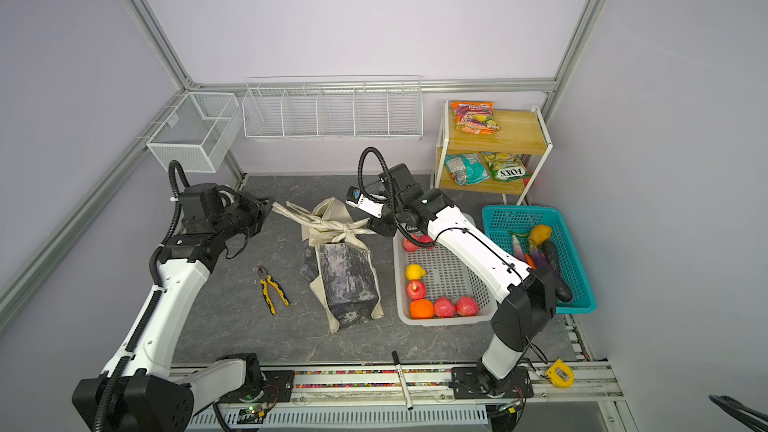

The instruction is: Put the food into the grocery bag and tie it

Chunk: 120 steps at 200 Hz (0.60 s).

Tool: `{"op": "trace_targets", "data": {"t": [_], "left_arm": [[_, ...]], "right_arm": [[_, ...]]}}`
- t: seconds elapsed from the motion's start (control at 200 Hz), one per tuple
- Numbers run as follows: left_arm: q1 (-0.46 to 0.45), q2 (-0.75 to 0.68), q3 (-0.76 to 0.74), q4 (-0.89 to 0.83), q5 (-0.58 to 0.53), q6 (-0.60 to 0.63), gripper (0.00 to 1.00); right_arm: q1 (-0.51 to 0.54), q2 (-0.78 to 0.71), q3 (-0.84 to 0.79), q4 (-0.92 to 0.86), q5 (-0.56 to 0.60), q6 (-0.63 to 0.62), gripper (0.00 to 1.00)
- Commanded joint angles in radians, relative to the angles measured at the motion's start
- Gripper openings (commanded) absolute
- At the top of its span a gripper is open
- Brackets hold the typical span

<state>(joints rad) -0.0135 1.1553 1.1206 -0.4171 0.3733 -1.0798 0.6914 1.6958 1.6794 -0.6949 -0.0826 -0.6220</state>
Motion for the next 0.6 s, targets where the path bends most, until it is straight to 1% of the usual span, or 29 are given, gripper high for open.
{"op": "trace_targets", "data": {"t": [0.0, 0.105, 0.225, 0.255, 0.28, 0.345, 0.465, 0.595], "left_arm": [[-0.005, -0.016, -0.013, 0.015, -0.008, 0.003, 0.00], [-0.007, -0.015, -0.012, 0.017, -0.007, 0.003, 0.00], [-0.007, -0.014, -0.012, 0.018, -0.008, 0.003, 0.00], [-0.007, -0.015, -0.012, 0.017, -0.009, 0.003, 0.00], [-0.006, -0.014, -0.012, 0.017, -0.009, 0.003, 0.00], [-0.006, -0.014, -0.012, 0.012, -0.016, 0.003, 0.00], [-0.006, -0.014, -0.013, 0.005, -0.049, 0.003, 0.00], [0.002, -0.015, -0.004, -0.033, -0.130, 0.012, 0.00]], "right_arm": [[0.016, 0.040, 0.041, -0.005, 0.008, -0.042, 0.61], [0.025, 0.070, 0.063, -0.014, 0.011, -0.054, 0.56], [0.033, 0.084, 0.083, -0.031, 0.008, -0.065, 0.41], [0.034, 0.084, 0.083, -0.032, 0.006, -0.064, 0.36], [0.034, 0.082, 0.083, -0.035, 0.004, -0.065, 0.30], [0.034, 0.074, 0.075, -0.038, 0.009, -0.056, 0.08], [0.023, 0.027, 0.022, 0.009, 0.019, 0.033, 0.07], [-0.028, -0.050, -0.066, 0.078, 0.040, 0.206, 0.07]]}}
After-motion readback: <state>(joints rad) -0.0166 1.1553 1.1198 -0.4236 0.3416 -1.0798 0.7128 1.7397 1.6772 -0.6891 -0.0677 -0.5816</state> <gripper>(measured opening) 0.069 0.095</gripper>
